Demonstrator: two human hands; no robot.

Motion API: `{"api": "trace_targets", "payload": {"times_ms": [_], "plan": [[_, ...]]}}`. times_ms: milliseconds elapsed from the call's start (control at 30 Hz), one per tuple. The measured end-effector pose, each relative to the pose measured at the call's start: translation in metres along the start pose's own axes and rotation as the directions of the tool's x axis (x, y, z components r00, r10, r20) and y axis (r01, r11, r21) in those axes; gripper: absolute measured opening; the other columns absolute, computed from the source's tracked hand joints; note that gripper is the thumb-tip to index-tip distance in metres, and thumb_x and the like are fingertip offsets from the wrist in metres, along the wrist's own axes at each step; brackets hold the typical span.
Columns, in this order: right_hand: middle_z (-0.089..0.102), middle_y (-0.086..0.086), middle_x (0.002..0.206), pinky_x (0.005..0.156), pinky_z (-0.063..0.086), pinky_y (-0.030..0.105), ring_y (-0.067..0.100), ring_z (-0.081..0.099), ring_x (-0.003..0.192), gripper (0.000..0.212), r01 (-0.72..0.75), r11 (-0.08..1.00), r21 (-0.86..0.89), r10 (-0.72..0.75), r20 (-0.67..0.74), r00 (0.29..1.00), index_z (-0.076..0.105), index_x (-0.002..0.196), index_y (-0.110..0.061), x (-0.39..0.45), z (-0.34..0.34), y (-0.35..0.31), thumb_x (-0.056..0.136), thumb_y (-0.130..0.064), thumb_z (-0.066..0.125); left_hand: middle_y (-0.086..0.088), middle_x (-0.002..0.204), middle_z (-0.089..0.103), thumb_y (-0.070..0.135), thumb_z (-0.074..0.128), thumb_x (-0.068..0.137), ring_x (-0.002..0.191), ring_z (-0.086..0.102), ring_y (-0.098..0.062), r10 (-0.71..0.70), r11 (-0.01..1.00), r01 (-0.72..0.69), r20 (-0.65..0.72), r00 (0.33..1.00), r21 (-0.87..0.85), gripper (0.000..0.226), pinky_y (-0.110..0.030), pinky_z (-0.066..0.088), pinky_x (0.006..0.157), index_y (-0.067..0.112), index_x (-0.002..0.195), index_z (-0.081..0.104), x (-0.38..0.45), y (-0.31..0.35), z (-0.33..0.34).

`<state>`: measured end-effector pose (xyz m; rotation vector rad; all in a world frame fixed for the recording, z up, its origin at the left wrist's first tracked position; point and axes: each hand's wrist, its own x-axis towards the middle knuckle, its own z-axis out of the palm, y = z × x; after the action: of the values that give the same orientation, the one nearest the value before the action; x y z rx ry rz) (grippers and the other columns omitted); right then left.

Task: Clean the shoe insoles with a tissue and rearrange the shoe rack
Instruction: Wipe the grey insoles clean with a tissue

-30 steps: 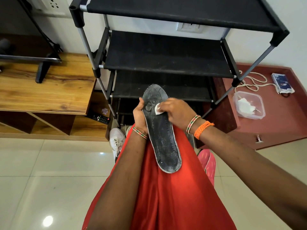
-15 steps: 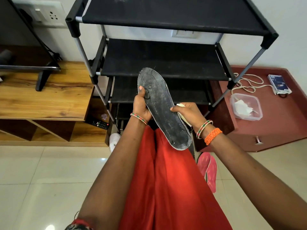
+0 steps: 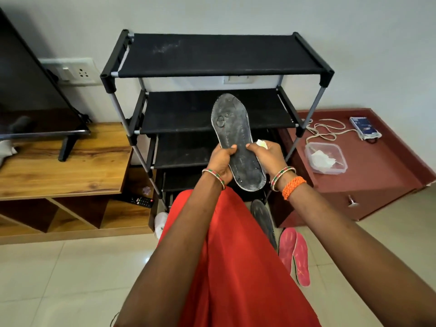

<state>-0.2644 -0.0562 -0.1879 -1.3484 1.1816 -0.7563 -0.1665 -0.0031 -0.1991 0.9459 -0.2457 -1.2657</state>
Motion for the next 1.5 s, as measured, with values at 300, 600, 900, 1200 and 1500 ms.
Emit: {"api": "trace_targets", "payload": {"times_ms": [300, 600, 900, 1200, 1500], "plan": [[0.059, 0.002, 0.062, 0.059, 0.046, 0.025, 0.012, 0.055, 0.058, 0.019, 0.097, 0.995, 0.002, -0.096, -0.139, 0.986, 0.06, 0.061, -0.015, -0.034, -0.035, -0.014, 0.077, -0.006, 0.067, -0.011, 0.099, 0.059, -0.002, 0.033, 0.098, 0.087, 0.059, -0.023, 0.067, 0.997, -0.068, -0.027, 0.997, -0.032, 0.033, -0.043, 0.048, 0.087, 0.007, 0.127, 0.046, -0.015, -0.005, 0.039], [0.058, 0.005, 0.061, 0.058, 0.044, 0.026, 0.016, 0.054, 0.057, 0.019, 0.088, 0.995, 0.05, -0.076, -0.2, 0.977, 0.058, 0.06, -0.011, -0.042, -0.058, -0.024, 0.075, -0.007, 0.068, -0.018, 0.11, 0.057, -0.003, 0.028, 0.095, 0.089, 0.06, -0.026, -0.033, 0.999, 0.032, 0.026, 0.999, 0.043, 0.042, -0.038, 0.051, 0.078, -0.003, 0.135, 0.041, -0.034, -0.003, 0.058], [0.06, 0.011, 0.068, 0.059, 0.045, 0.026, 0.021, 0.055, 0.064, 0.019, 0.06, 0.993, 0.105, -0.039, -0.192, 0.981, 0.058, 0.059, -0.009, -0.042, -0.051, -0.03, 0.075, -0.007, 0.069, -0.014, 0.101, 0.061, 0.003, 0.029, 0.097, 0.086, 0.061, -0.025, -0.048, 0.994, 0.049, -0.016, 0.999, 0.093, 0.039, -0.043, 0.049, 0.067, 0.001, 0.133, 0.044, -0.036, 0.006, 0.061], [0.061, 0.007, 0.067, 0.045, 0.044, 0.017, 0.017, 0.056, 0.06, 0.015, 0.038, 0.996, 0.081, -0.024, -0.173, 0.985, 0.059, 0.065, -0.008, -0.042, -0.059, -0.025, 0.077, -0.009, 0.068, -0.013, 0.095, 0.06, 0.003, 0.031, 0.095, 0.084, 0.06, -0.024, -0.099, 0.974, 0.104, -0.037, 0.994, 0.203, 0.037, -0.041, 0.05, 0.075, 0.0, 0.129, 0.044, -0.041, 0.0, 0.068], [0.058, 0.005, 0.06, 0.059, 0.047, 0.031, 0.023, 0.057, 0.063, 0.023, 0.037, 0.999, -0.008, -0.038, -0.163, 0.986, 0.055, 0.053, -0.013, -0.047, -0.056, -0.016, 0.072, -0.011, 0.068, -0.012, 0.09, 0.06, 0.004, 0.031, 0.093, 0.08, 0.059, -0.024, -0.144, 0.941, 0.176, -0.129, 0.981, 0.289, 0.034, -0.041, 0.05, 0.075, 0.002, 0.121, 0.049, -0.046, -0.014, 0.063]]}}
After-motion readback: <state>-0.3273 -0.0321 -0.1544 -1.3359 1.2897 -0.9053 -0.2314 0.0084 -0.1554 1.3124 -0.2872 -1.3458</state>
